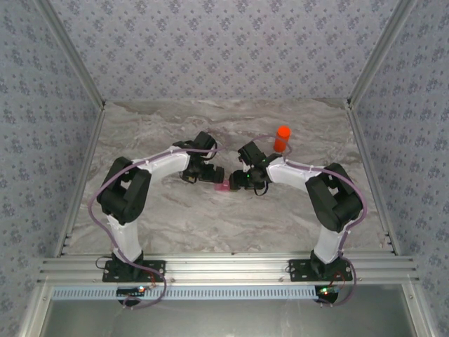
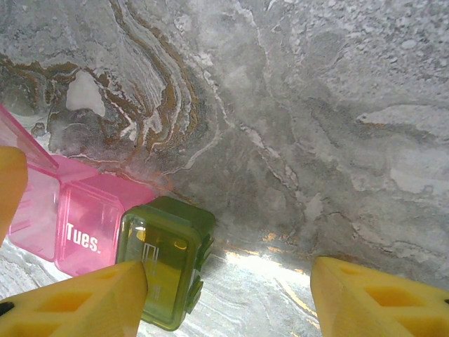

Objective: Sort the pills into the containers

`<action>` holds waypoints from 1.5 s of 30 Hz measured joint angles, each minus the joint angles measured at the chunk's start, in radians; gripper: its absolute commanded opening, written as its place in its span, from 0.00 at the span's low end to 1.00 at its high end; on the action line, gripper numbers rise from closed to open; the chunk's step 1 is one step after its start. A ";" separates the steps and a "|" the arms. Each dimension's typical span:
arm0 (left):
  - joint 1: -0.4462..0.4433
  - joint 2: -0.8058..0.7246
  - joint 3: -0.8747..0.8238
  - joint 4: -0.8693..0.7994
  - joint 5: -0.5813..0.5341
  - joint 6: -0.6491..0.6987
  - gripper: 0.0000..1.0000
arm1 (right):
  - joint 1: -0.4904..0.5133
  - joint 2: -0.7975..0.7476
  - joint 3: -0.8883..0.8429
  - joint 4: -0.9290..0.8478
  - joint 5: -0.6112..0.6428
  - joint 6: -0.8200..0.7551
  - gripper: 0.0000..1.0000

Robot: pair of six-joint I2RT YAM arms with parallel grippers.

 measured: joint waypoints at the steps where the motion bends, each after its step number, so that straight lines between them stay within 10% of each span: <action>1: 0.003 0.000 0.000 0.000 0.000 0.000 1.00 | 0.000 0.001 0.002 0.000 0.000 -0.003 0.65; 17: 0.029 -0.010 0.023 0.011 0.022 -0.016 1.00 | 0.006 0.005 0.022 -0.028 0.000 -0.018 0.66; 26: 0.032 -0.294 -0.041 0.022 0.069 -0.067 1.00 | -0.004 -0.088 0.148 -0.159 0.005 -0.042 0.68; 34: 0.110 -0.501 -0.185 0.056 0.079 -0.164 1.00 | -0.224 -0.192 0.347 -0.250 0.121 -0.082 0.85; 45: 0.168 -0.463 -0.234 0.116 0.108 -0.289 1.00 | -0.444 0.200 0.717 -0.382 0.174 -0.164 0.84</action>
